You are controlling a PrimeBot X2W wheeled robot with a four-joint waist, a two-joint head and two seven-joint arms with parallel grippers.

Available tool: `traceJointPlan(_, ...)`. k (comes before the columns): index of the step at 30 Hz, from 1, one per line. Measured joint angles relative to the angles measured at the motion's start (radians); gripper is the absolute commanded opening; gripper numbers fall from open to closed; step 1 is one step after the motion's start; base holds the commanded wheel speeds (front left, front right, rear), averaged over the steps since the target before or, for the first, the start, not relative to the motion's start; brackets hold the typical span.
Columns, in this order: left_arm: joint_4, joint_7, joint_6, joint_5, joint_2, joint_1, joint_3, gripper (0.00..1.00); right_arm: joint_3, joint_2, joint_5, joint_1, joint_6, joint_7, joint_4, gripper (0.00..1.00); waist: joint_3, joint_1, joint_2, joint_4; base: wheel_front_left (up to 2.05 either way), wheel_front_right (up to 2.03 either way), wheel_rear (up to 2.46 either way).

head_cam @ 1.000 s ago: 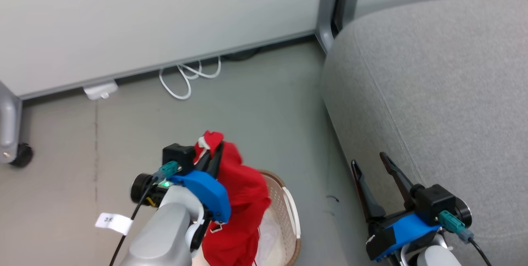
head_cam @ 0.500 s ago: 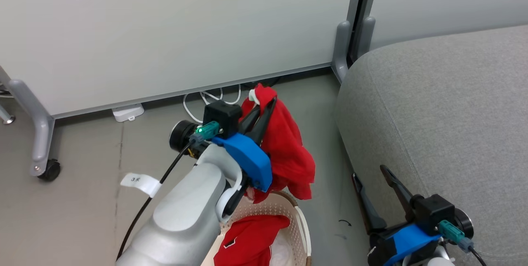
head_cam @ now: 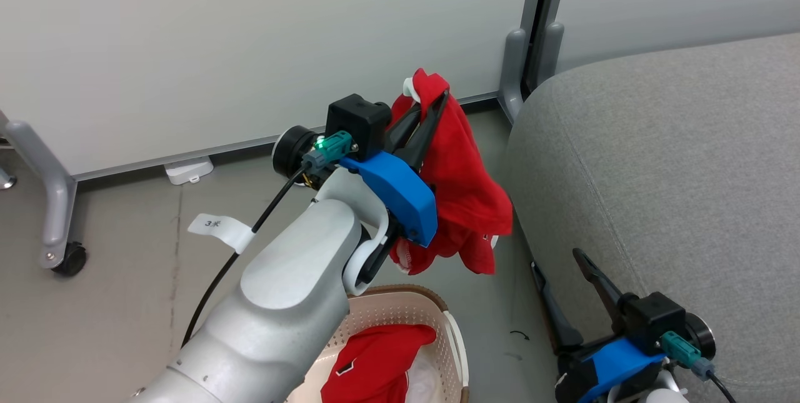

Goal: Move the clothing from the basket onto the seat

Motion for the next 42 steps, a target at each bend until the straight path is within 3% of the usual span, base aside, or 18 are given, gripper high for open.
traceJointPlan(13,0.01,-0.02,0.022,-0.068,0.0,-0.023,-0.081,0.0,0.03,0.0,-0.014,-0.021,0.0,0.012,-0.007,1.0,0.003,0.0001,0.0,-0.005,0.0,0.0,0.0)
traceJointPlan(24,0.036,-0.033,0.027,-0.112,0.0,-0.033,-0.134,0.0,0.089,0.0,-0.016,-0.102,0.0,0.093,-0.03,1.0,0.012,0.0,0.0,-0.005,0.0,0.0,0.0)
traceJointPlan(33,0.036,-0.041,0.031,-0.15,0.0,-0.043,-0.183,0.0,0.141,0.0,-0.017,-0.238,0.0,0.201,0.069,1.0,0.018,0.0,0.0,0.005,0.0,0.0,0.0)
traceJointPlan(42,0.027,-0.05,0.039,-0.187,0.0,-0.059,-0.233,0.0,0.19,0.0,0.018,-0.339,0.0,0.229,0.21,1.0,0.017,0.0001,0.0,0.024,0.0,0.0,0.0)
